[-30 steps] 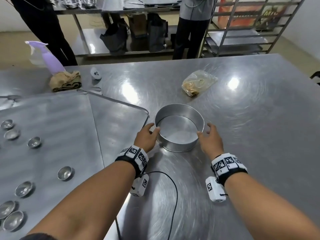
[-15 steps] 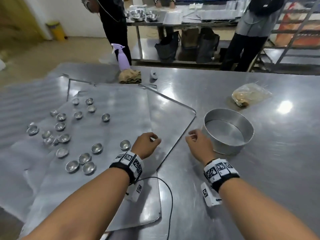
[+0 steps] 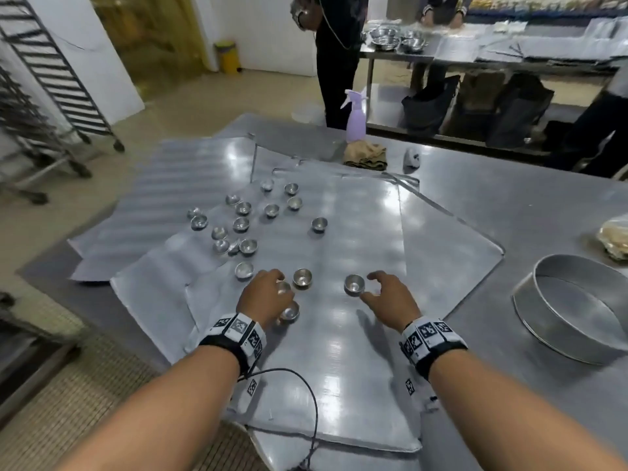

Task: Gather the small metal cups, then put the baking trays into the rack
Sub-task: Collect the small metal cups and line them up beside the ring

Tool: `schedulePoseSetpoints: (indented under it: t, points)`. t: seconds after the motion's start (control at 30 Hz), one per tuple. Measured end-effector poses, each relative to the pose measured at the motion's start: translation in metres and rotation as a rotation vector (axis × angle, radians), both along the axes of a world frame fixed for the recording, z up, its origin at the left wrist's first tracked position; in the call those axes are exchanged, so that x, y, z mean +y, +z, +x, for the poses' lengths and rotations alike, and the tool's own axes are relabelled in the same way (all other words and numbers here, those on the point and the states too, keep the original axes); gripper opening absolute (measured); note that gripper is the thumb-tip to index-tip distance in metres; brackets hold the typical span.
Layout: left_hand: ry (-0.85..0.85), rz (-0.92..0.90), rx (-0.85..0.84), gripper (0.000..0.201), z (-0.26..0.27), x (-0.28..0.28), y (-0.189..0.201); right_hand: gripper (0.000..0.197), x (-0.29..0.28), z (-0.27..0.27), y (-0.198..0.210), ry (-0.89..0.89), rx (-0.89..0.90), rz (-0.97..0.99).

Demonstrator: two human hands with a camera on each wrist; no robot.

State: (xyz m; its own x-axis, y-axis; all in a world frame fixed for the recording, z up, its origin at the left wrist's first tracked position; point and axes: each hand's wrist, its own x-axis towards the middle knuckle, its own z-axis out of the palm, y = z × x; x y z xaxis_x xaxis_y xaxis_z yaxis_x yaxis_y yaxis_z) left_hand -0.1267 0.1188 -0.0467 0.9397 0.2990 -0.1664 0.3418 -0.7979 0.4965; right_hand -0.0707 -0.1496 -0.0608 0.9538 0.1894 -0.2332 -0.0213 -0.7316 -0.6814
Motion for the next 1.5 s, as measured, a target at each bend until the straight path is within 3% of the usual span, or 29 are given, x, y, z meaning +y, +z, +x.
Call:
schedulePoseSetpoints:
  t: [0.13,0.47,0.67,0.8,0.9,1.13,1.37,1.5]
  points:
    - [-0.021,-0.023,0.035,0.044,0.007,0.026,-0.009,0.063,0.021,0.011,-0.008,0.002,0.011,-0.072]
    - [-0.353,0.114,0.113,0.075,0.065,0.018,-0.033,0.074,0.042,0.028,-0.039,-0.055,0.040,-0.190]
    - [-0.416,0.147,0.137,0.052,0.082,0.004,-0.039,0.057,0.048,0.027,-0.045,-0.092,0.008,-0.255]
    - [-0.437,0.163,0.126,0.037,0.081,-0.001,-0.035,0.064,0.043,0.020,-0.041,-0.111,0.036,-0.245]
    - [-0.480,0.153,0.116,0.034,0.080,-0.014,-0.026,0.050,0.030,0.012,-0.037,-0.101,0.035,-0.246]
    - [-0.655,0.077,0.100,0.048,0.074,-0.100,0.000,0.051,-0.048,-0.014,-0.021,-0.132,0.021,-0.173]
    - [-0.740,0.021,0.116,0.054,0.052,-0.246,-0.002,0.056,-0.187,-0.056,-0.016,-0.241,0.026,-0.173]
    - [-0.762,-0.014,0.106,0.044,0.041,-0.327,-0.013,0.057,-0.264,-0.082,-0.018,-0.319,0.042,-0.162]
